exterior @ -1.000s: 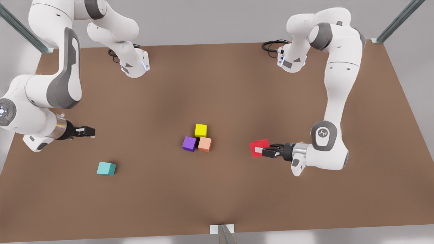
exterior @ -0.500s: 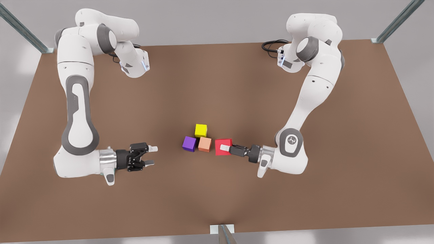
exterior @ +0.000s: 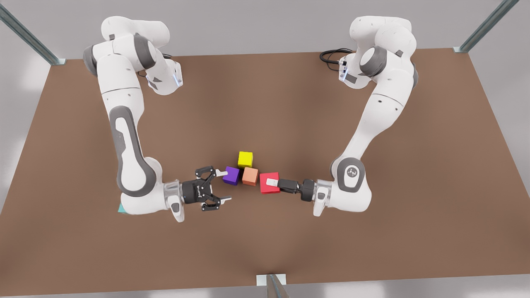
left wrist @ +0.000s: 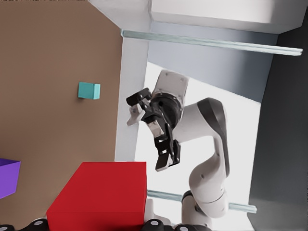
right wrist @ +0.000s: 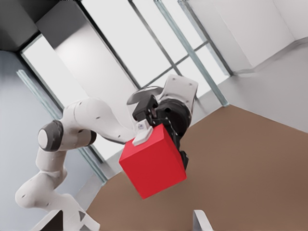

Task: Pick up red wooden cube and pass to hand red wooden cube and place in blue wooden cube

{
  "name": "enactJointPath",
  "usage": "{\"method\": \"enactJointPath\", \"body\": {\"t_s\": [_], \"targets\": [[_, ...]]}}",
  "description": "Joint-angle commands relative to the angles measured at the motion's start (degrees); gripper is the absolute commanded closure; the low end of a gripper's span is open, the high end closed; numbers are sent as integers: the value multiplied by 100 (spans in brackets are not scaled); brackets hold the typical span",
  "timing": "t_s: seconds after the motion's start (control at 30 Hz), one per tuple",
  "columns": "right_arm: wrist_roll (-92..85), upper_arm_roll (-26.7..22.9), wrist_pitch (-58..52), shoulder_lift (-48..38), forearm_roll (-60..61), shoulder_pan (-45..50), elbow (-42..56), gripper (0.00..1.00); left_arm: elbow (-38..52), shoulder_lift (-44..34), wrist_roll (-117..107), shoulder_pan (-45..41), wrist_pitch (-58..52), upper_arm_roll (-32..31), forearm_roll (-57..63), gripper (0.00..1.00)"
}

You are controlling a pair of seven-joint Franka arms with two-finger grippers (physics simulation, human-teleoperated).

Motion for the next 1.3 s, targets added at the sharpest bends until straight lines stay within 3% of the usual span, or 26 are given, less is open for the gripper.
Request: {"method": "enactJointPath", "body": {"t_s": [0.0,0.27,0.67,1.27], "targets": [[-3339,1,338,-1,383,73,-129,0,1,2,1301,0,31,-5,-142,29],[-3321,10,576,174,937,293,-218,0,1,11,1230,0,22,-5,-221,28],[-3216,309,804,544,1042,293,328,0,1,37,1257,-35,31,-5,-221,28],[-3216,678,884,535,1130,293,240,0,10,90,1283,-35,66,-5,-221,28]]}}
